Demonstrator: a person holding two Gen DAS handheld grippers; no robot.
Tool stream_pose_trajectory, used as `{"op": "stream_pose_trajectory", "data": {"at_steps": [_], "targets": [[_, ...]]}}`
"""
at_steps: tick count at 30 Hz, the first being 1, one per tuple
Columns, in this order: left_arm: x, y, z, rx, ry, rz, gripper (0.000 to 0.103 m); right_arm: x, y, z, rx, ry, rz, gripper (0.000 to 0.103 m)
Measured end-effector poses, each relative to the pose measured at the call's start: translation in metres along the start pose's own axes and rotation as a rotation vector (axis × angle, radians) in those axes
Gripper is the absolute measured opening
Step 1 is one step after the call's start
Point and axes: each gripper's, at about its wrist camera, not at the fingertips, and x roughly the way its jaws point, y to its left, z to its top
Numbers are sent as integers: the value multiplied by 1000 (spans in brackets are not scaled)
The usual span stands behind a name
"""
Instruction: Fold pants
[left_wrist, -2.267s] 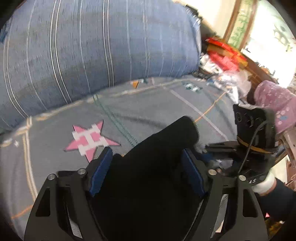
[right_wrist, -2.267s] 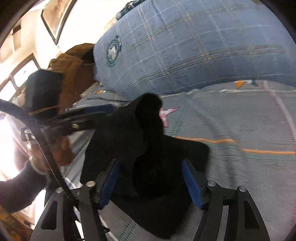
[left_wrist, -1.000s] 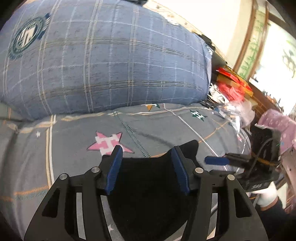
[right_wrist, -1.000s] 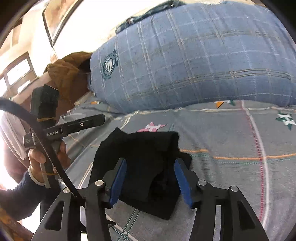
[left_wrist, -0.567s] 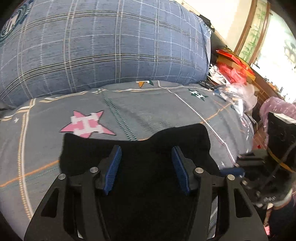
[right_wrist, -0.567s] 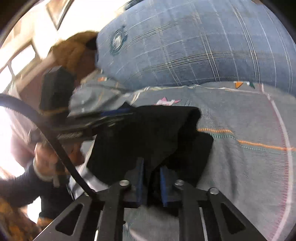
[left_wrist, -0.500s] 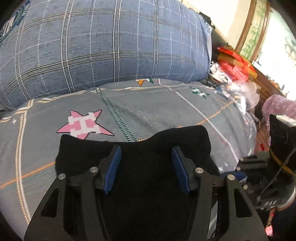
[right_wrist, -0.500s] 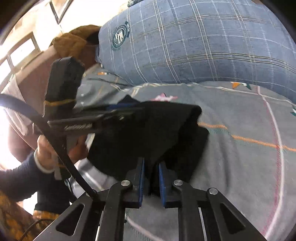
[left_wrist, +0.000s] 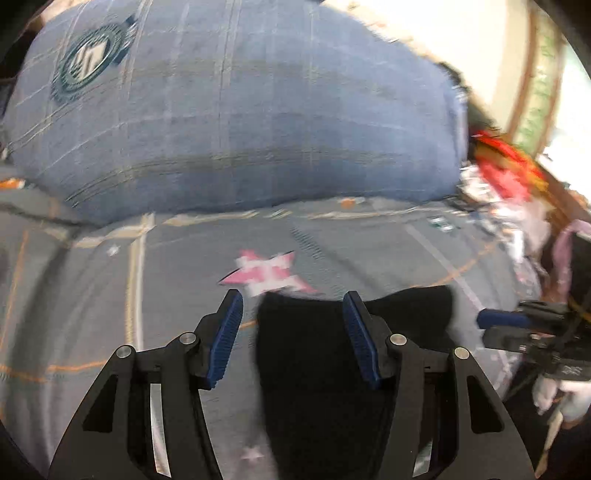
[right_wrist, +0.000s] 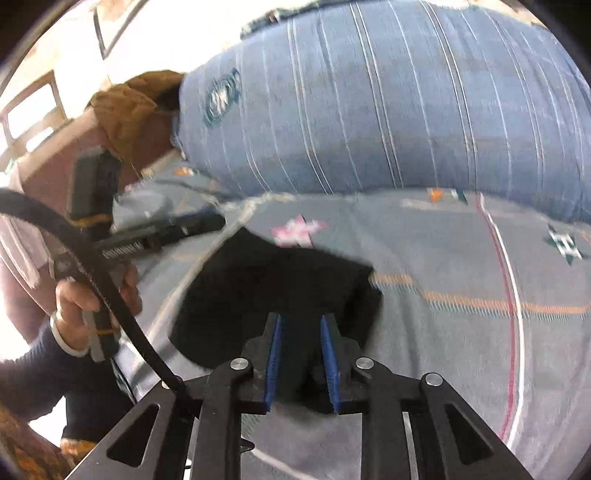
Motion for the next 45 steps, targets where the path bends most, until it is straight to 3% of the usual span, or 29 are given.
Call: {"op": "stream_pose_trajectory", "data": {"at_steps": [4, 6, 9, 14, 25, 29, 36, 45], "targets": [[34, -6, -9, 14, 80, 74, 55, 36, 19, 17, -38, 4, 47, 21], [47, -8, -14, 8, 83, 96, 56, 57, 23, 19, -49, 20, 44, 21], [61, -4, -13, -29, 84, 107, 56, 89, 12, 17, -14, 63, 13, 21], [78, 3, -10, -71, 103, 115, 57, 100, -13, 17, 72, 12, 41, 20], [58, -2, -12, -84, 48, 136, 57, 86, -3, 14, 36, 38, 5, 22], [46, -9, -12, -68, 33, 153, 57, 76, 5, 13, 12, 36, -14, 49], [25, -13, -15, -75, 10, 151, 57, 60, 14, 12, 4, 10, -29, 49], [5, -1, -30, -129, 17, 64, 57, 45, 5, -1, 14, 23, -82, 49]]}}
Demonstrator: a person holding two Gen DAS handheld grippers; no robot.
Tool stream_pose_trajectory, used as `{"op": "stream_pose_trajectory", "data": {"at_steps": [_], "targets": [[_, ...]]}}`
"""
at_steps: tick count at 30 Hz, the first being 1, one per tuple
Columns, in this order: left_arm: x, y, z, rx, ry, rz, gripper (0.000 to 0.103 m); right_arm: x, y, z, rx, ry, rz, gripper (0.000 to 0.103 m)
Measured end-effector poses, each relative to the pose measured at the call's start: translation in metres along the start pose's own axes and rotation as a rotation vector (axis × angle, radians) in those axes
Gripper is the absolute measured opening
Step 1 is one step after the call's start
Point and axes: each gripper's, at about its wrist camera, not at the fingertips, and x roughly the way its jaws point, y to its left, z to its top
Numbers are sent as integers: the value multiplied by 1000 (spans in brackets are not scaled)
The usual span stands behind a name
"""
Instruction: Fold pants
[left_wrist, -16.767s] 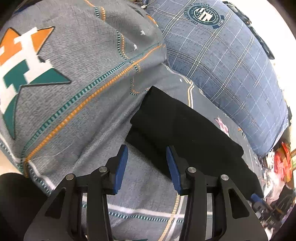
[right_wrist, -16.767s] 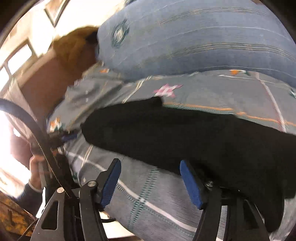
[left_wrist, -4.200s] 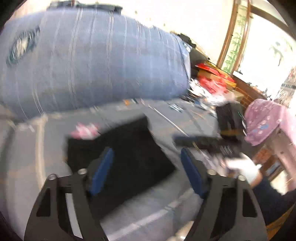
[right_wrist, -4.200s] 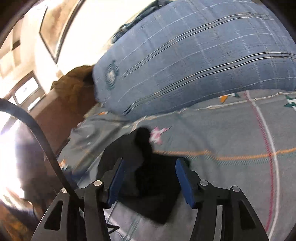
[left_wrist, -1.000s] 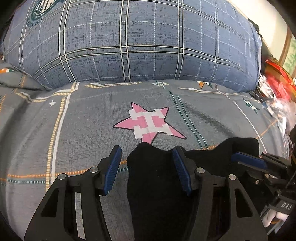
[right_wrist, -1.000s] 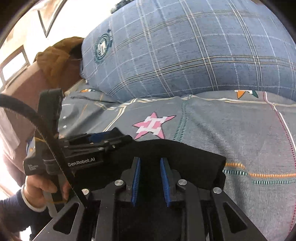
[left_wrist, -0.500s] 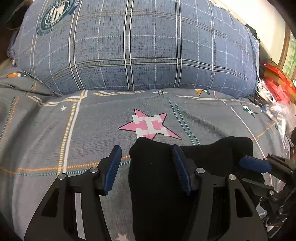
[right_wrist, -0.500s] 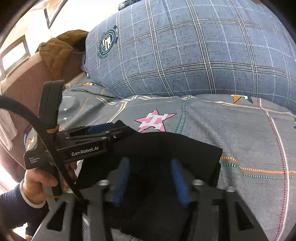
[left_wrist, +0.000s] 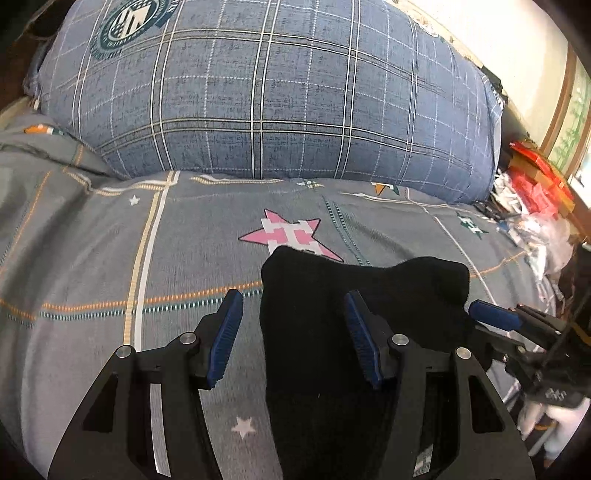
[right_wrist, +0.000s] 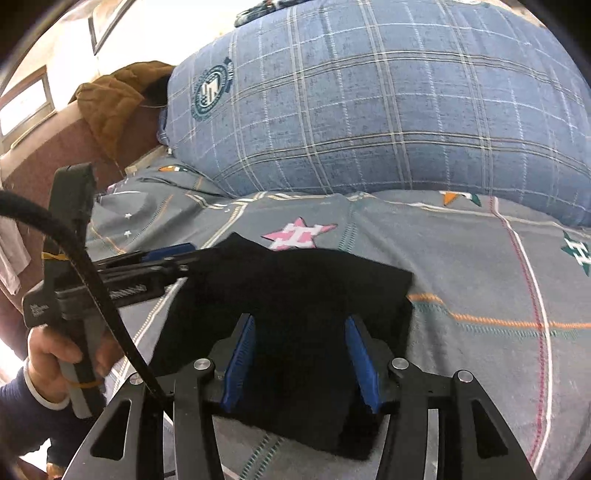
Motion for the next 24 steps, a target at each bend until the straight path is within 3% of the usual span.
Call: {"op": "stream_pose_trajectory", "data": {"at_steps": [7, 14, 17, 18, 24], "targets": [[4, 0, 3, -6, 13, -2, 57, 1, -22, -3, 52, -1, -14, 49], [31, -1, 15, 20, 30, 68, 57, 21, -43, 13, 83, 3, -37, 49], [42, -1, 18, 21, 41, 90, 57, 25, -49, 15, 113, -13, 34, 30], [45, -2, 18, 26, 43, 101, 57, 25, -46, 16, 96, -16, 41, 28], [62, 3, 20, -18, 63, 124, 59, 25, -31, 24, -29, 0, -23, 15]]}}
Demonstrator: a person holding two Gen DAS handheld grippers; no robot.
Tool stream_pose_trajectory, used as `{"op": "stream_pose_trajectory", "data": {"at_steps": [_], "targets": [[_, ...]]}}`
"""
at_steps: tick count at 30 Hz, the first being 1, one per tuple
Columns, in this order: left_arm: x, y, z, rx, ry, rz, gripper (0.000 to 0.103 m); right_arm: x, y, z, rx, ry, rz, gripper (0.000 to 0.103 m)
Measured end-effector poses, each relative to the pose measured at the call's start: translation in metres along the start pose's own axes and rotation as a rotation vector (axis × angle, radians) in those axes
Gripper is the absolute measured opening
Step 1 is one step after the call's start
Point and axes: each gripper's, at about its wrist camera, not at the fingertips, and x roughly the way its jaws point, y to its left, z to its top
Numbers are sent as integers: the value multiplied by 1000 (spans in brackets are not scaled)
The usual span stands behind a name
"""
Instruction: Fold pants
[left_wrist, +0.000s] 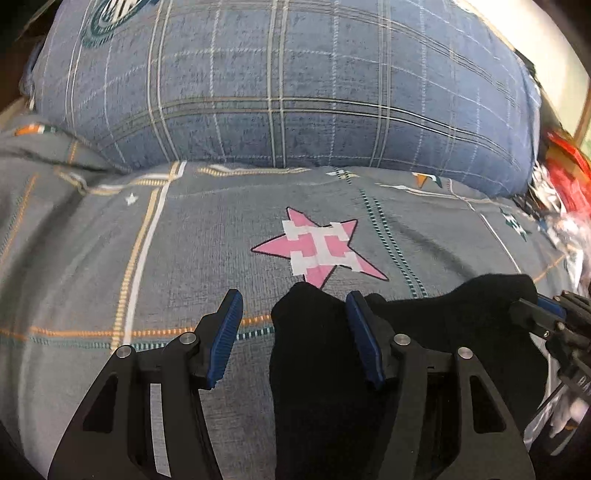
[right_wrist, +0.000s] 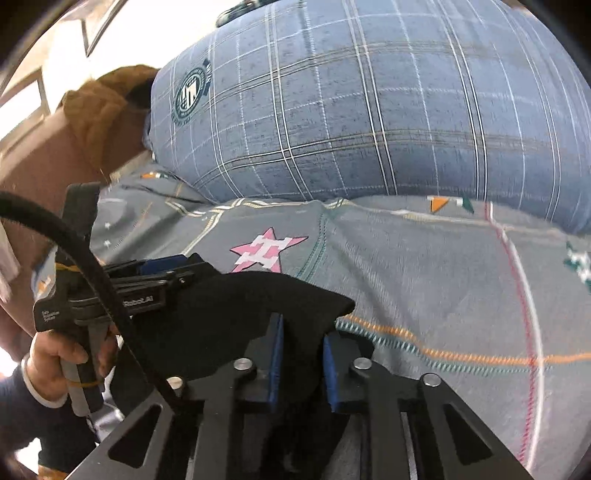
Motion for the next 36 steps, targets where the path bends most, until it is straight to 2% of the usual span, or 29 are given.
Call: {"op": "stream_pose_trajectory", "data": {"at_steps": [4, 8, 13, 17, 19, 20, 21, 26, 28, 31, 36], "targets": [[2, 1, 0, -16, 3, -5, 59, 9, 15, 3, -189, 51, -176, 14], [4, -4, -4, -5, -16, 16, 59, 14, 6, -11, -173, 90, -200, 14], [-5, 1, -3, -34, -21, -9, 59, -1, -6, -17, -87, 72, -163, 14], [-24, 6, -7, -57, -30, -48, 59, -18, -12, -18, -16, 18, -77, 18], [-35, 9, -10, -62, -33, -73, 59, -28, -17, -23, 30, -9, -30, 29], [-40, 11, -12, -68, -35, -85, 59, -31, -17, -25, 42, -10, -32, 41], [-45, 13, -15, -72, -34, -97, 59, -33, -19, -27, 54, -6, -36, 47], [-60, 20, -27, -86, -39, -124, 60, -29, -27, -40, 127, 17, 63, 47], [-62, 22, -33, -105, -36, -133, 65, -22, -30, -44, 169, 21, 111, 47], [-59, 25, -40, -125, -35, -141, 67, -12, -29, -46, 183, 35, 117, 48], [-55, 27, -45, -156, -39, -160, 68, -6, -31, -48, 212, 35, 149, 55]]}}
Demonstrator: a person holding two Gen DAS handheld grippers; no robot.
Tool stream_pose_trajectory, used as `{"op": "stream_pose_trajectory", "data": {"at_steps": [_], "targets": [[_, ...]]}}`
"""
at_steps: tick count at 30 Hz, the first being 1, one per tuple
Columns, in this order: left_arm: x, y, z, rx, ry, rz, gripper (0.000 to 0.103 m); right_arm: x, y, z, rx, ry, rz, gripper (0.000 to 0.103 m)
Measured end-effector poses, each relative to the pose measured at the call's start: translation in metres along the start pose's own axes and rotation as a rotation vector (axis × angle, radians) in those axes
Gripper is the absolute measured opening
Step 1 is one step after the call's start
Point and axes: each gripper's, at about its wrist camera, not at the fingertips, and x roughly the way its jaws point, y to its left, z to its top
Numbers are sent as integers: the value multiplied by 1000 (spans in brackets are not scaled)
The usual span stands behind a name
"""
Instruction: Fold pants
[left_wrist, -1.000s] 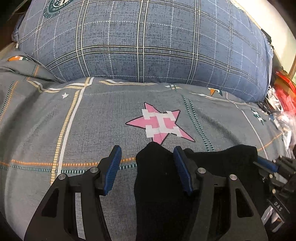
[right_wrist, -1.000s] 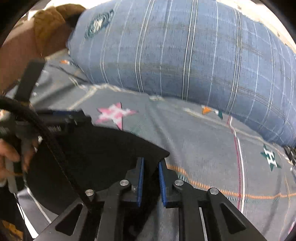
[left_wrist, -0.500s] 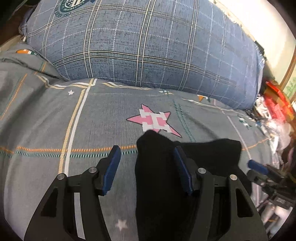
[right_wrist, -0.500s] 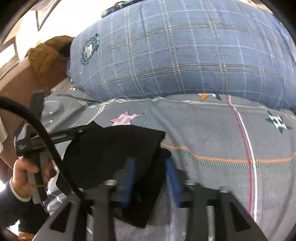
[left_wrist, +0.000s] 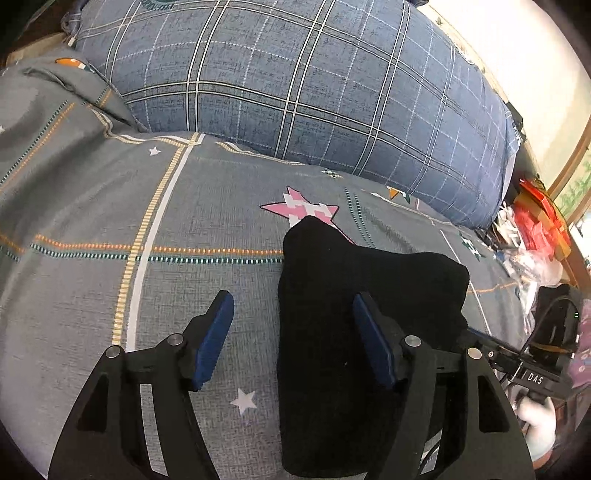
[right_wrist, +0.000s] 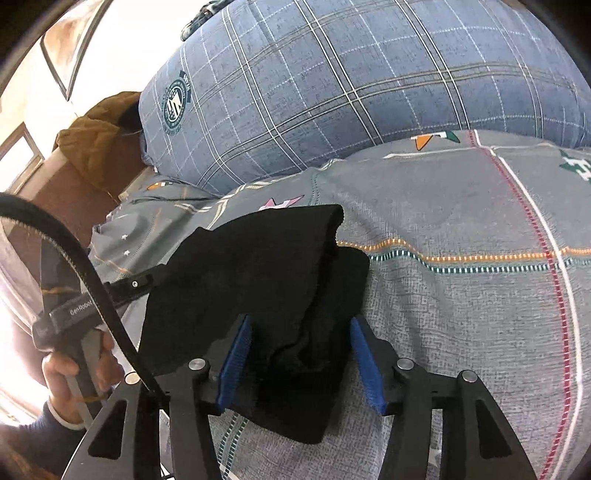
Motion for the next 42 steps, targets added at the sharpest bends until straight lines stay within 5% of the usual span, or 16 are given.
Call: {"op": "stream_pose_trajectory", "data": {"at_steps": [5, 15, 19, 24, 31, 42], "targets": [[-3, -2, 1, 7, -1, -30, 68, 5, -17, -3, 90, 8, 59, 63], [6, -11, -15, 56, 74, -127, 68, 12, -9, 0, 44, 3, 96, 71], [18, -9, -21, 21, 85, -135, 81, 14, -10, 0, 44, -3, 122, 76], [21, -24, -23, 80, 95, -138, 82, 15, -3, -1, 4, -21, 96, 77], [-6, -34, -14, 140, 29, -129, 52, 5, 25, -3, -80, -55, -9, 64], [-37, -20, 53, 143, -89, -95, 51, 1, 68, 52, -185, -110, 23, 64]]}}
